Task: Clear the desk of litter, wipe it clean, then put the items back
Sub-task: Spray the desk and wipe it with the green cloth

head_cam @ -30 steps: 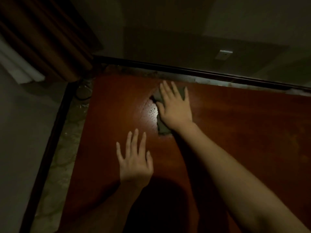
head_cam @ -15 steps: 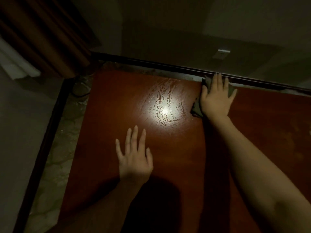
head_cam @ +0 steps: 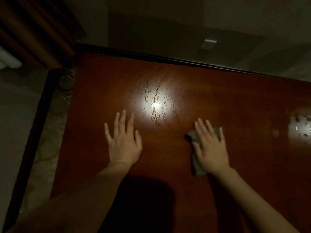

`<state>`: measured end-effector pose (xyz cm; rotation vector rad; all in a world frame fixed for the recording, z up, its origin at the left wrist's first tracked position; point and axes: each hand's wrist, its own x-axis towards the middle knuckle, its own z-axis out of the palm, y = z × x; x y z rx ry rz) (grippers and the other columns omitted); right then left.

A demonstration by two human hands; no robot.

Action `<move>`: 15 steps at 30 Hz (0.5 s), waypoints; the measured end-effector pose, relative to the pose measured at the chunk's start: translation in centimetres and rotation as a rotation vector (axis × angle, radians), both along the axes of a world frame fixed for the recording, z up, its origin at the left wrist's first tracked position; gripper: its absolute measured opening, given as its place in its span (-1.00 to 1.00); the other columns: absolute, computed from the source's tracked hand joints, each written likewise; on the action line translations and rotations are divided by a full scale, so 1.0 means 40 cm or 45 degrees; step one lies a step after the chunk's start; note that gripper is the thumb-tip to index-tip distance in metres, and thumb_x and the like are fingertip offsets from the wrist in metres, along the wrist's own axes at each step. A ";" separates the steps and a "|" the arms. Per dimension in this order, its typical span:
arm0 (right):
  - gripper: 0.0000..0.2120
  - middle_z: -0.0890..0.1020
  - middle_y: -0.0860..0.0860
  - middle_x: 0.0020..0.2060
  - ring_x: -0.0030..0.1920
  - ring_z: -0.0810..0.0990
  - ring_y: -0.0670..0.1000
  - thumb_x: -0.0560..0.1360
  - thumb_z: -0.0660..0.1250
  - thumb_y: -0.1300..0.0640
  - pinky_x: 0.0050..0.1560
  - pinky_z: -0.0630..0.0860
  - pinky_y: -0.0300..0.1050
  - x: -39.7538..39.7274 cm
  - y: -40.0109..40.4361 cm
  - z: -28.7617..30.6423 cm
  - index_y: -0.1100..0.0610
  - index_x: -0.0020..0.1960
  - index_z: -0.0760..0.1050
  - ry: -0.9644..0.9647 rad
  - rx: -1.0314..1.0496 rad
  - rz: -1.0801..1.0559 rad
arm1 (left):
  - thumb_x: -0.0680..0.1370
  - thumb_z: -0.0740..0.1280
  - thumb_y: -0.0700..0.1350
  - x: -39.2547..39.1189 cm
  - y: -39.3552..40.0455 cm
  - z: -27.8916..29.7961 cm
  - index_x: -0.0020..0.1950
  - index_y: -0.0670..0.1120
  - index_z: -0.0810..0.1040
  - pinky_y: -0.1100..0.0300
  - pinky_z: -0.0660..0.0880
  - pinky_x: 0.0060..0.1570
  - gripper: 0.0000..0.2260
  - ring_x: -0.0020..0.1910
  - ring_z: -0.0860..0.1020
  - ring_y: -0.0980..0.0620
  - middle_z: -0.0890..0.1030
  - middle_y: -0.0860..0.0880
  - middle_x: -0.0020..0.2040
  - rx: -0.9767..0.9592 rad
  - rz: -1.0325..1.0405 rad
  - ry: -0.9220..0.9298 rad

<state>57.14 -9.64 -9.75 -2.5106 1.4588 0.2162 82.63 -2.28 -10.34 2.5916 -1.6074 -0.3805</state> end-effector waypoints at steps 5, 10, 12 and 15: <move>-0.43 -0.02 -0.02 0.56 0.55 -0.10 0.02 0.63 -0.06 -0.10 0.49 -0.17 0.23 0.089 -0.184 0.008 0.08 0.57 -0.06 0.030 -0.027 -0.567 | 0.53 -0.08 0.07 -0.001 0.000 0.004 0.51 -0.05 0.21 -0.19 -0.10 0.45 -0.44 0.53 0.05 -0.03 0.16 -0.08 0.54 -0.036 0.006 0.003; -0.41 0.00 -0.02 0.55 0.55 -0.07 0.04 0.60 -0.10 -0.14 0.46 -0.18 0.25 0.269 -0.095 0.000 0.05 0.56 -0.06 -0.003 -0.015 -0.164 | 0.53 -0.10 0.08 0.000 0.004 0.004 0.52 -0.05 0.19 -0.16 -0.14 0.46 -0.43 0.54 0.02 -0.02 0.14 -0.07 0.55 -0.054 0.004 0.013; -0.39 0.16 0.01 0.52 0.53 0.08 0.06 0.56 -0.07 -0.14 0.47 -0.07 0.29 0.281 0.035 -0.004 0.08 0.54 0.10 -0.057 -0.033 0.030 | 0.52 -0.10 0.07 -0.001 0.005 0.004 0.51 -0.05 0.21 -0.16 -0.13 0.45 -0.43 0.53 0.04 -0.02 0.15 -0.06 0.54 -0.079 0.005 0.019; -0.40 0.21 -0.01 0.51 0.52 0.12 0.05 0.54 0.05 -0.12 0.44 0.00 0.26 0.181 0.227 0.004 0.10 0.52 0.18 -0.070 0.037 0.262 | 0.52 -0.06 0.06 -0.001 0.005 0.004 0.50 -0.05 0.26 -0.16 -0.10 0.45 -0.45 0.52 0.09 -0.02 0.20 -0.06 0.53 -0.131 0.019 0.044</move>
